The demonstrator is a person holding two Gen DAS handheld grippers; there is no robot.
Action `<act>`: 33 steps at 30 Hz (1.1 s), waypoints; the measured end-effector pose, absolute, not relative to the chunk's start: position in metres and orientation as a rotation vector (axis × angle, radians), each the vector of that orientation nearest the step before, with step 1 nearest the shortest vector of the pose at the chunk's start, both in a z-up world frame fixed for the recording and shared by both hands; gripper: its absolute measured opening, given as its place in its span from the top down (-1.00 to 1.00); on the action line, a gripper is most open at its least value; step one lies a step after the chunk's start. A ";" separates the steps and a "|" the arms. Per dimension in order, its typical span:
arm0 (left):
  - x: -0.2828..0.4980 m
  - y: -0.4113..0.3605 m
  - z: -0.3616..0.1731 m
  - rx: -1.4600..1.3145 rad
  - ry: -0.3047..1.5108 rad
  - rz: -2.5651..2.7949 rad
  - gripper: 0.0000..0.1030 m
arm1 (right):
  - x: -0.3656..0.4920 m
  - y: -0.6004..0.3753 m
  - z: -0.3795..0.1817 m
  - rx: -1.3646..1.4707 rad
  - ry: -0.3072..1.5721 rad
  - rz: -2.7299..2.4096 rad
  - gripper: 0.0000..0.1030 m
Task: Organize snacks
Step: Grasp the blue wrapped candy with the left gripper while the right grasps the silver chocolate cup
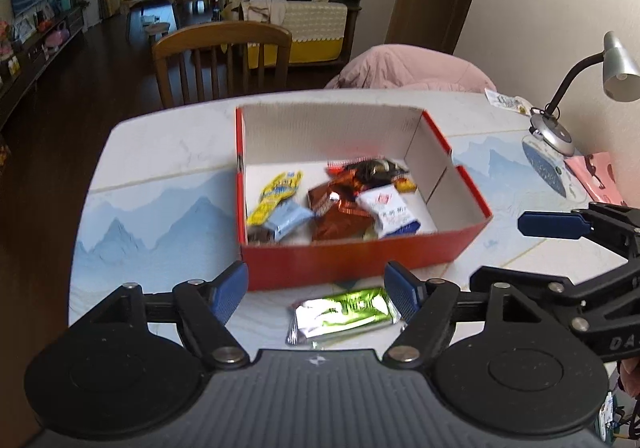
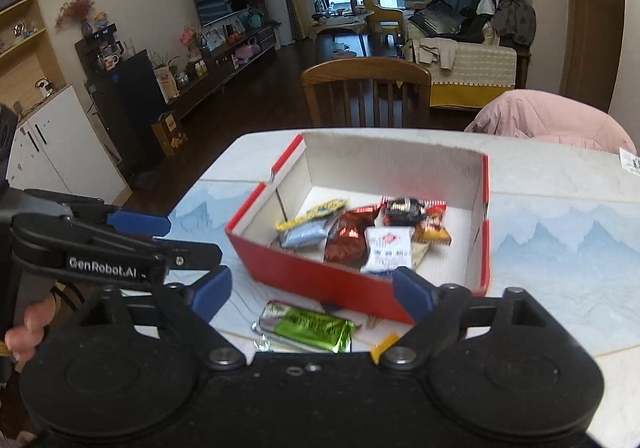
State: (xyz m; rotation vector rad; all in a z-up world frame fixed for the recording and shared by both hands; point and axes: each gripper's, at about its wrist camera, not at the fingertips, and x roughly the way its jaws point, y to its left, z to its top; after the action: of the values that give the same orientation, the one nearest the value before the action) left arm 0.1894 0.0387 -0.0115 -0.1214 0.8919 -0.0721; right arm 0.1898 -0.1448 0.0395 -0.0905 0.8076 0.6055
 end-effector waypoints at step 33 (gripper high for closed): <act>0.208 0.006 -0.148 -0.269 1.237 0.133 -0.43 | 0.187 -0.175 -0.091 -0.173 1.092 0.579 -0.61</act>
State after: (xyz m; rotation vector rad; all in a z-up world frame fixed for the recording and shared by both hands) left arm 0.2077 0.0058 -0.1483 -0.2686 1.2372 0.1325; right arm 0.1868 -0.1749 -0.0912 -0.1726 1.0920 0.5792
